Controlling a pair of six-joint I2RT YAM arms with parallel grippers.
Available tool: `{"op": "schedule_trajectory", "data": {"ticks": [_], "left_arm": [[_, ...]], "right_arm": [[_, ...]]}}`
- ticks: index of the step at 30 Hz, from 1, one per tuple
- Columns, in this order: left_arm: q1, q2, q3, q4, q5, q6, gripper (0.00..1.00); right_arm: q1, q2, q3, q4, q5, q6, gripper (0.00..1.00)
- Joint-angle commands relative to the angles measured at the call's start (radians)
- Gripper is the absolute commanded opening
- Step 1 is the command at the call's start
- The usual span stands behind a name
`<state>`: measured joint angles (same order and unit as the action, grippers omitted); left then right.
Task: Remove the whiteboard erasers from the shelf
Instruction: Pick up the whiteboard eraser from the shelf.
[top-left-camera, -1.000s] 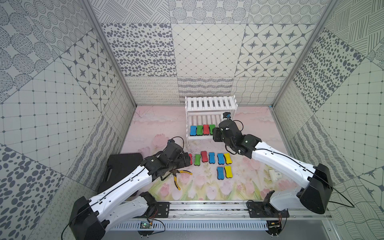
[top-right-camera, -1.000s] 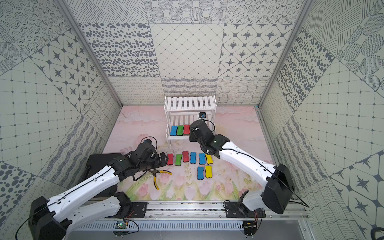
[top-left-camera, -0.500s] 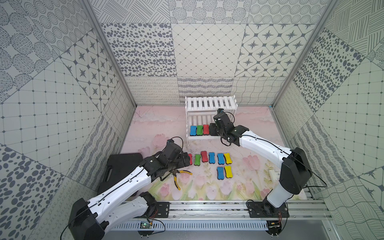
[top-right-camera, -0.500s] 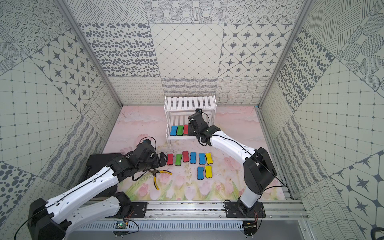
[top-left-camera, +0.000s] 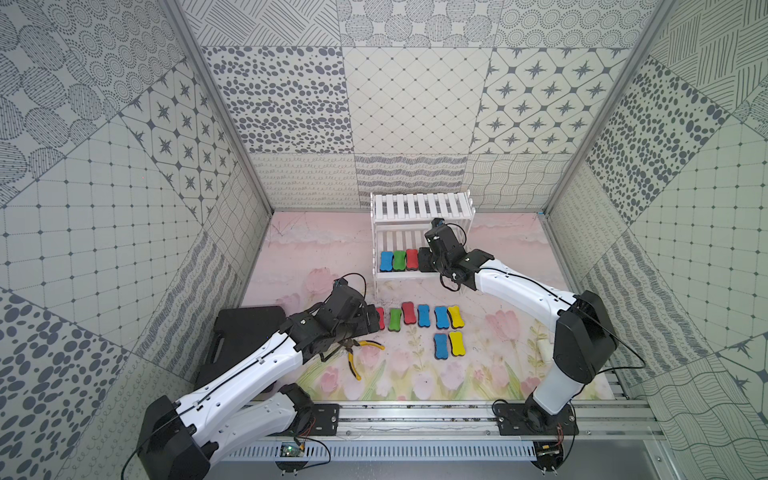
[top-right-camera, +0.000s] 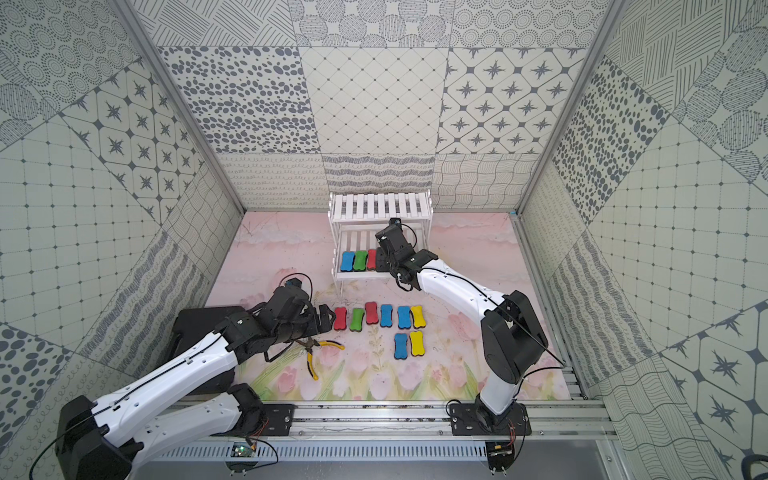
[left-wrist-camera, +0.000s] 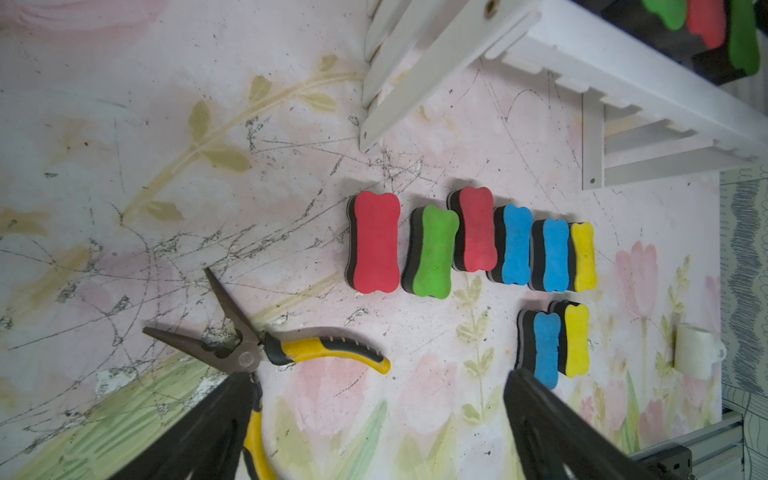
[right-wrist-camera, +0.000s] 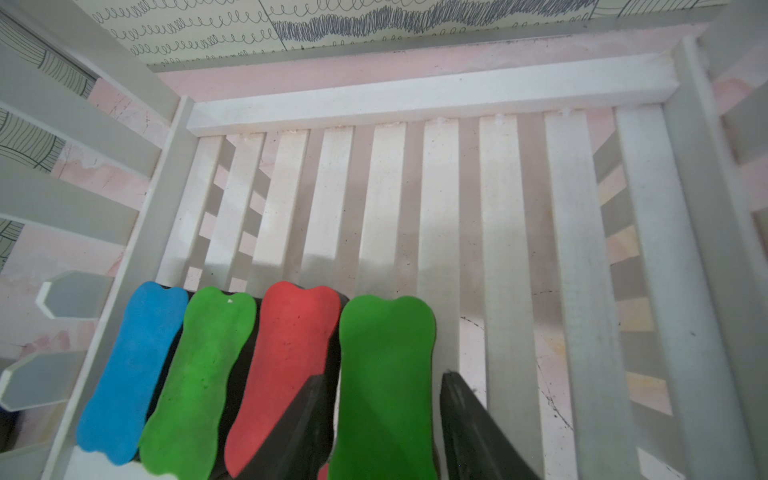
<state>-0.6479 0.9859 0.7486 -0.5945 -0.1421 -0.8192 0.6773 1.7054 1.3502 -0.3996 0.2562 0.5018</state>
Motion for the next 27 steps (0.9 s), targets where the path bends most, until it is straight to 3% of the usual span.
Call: {"op": "schedule_trajectory", "data": {"ticks": [1, 16, 27], "left_arm": [[0.002, 0.008, 0.000, -0.009, -0.007, -0.010, 0.99], [0.004, 0.018, 0.002, -0.005, -0.007, -0.011, 0.99], [0.005, 0.027, 0.015, -0.005, 0.002, -0.008, 0.99]], "right_arm": [[-0.007, 0.019, 0.035, 0.022, 0.002, -0.017, 0.48], [-0.010, 0.058, 0.039, 0.016, -0.009, -0.020, 0.48], [-0.017, -0.031, 0.009, 0.014, 0.018, -0.008, 0.30]]}}
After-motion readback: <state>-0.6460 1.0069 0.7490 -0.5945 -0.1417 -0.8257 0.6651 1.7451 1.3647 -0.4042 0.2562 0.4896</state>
